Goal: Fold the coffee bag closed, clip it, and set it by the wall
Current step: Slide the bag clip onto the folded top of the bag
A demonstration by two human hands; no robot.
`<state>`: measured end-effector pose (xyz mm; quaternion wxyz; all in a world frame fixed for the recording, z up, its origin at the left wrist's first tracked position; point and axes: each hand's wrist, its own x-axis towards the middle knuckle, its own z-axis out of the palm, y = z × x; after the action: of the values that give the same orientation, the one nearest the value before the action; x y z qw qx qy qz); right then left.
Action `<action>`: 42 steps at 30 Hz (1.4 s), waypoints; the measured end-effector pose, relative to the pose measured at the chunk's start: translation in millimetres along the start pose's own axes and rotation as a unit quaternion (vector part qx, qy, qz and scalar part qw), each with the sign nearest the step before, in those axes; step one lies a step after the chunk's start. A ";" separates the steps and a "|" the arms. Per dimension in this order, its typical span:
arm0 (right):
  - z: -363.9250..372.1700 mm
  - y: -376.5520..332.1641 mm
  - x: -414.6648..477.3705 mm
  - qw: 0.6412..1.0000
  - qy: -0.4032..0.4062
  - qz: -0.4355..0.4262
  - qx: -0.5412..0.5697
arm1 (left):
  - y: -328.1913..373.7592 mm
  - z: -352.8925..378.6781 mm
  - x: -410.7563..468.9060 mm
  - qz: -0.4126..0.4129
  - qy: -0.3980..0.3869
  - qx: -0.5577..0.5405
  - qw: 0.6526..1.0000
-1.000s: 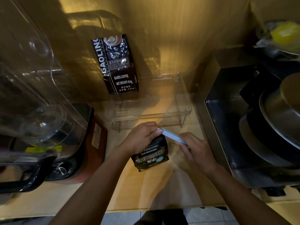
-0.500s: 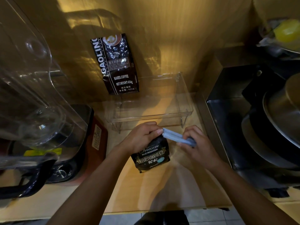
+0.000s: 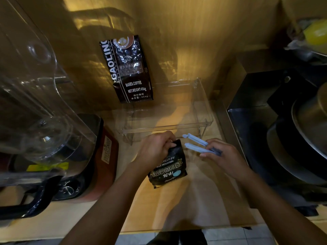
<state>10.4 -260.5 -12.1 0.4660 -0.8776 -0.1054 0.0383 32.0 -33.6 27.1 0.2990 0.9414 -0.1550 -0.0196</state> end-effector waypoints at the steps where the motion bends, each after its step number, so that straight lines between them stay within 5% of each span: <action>1: -0.9 0.8 2.0 1.000 -0.010 0.000 -0.015 | -0.1 0.3 -0.4 0.007 0.000 0.011 1.000; 24: -8.5 -22.1 19.6 0.979 -0.137 -0.011 -0.149 | 2.0 4.0 -5.2 0.064 0.013 0.015 0.998; 42: 7.3 -28.1 37.1 0.982 -0.132 -0.027 -0.136 | 1.1 14.7 -2.7 0.036 -0.004 -0.028 0.999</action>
<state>41.1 -231.2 8.2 0.3251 -0.9169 -0.1940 0.1261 27.2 -41.8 15.5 0.3251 0.9264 -0.1893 -0.0174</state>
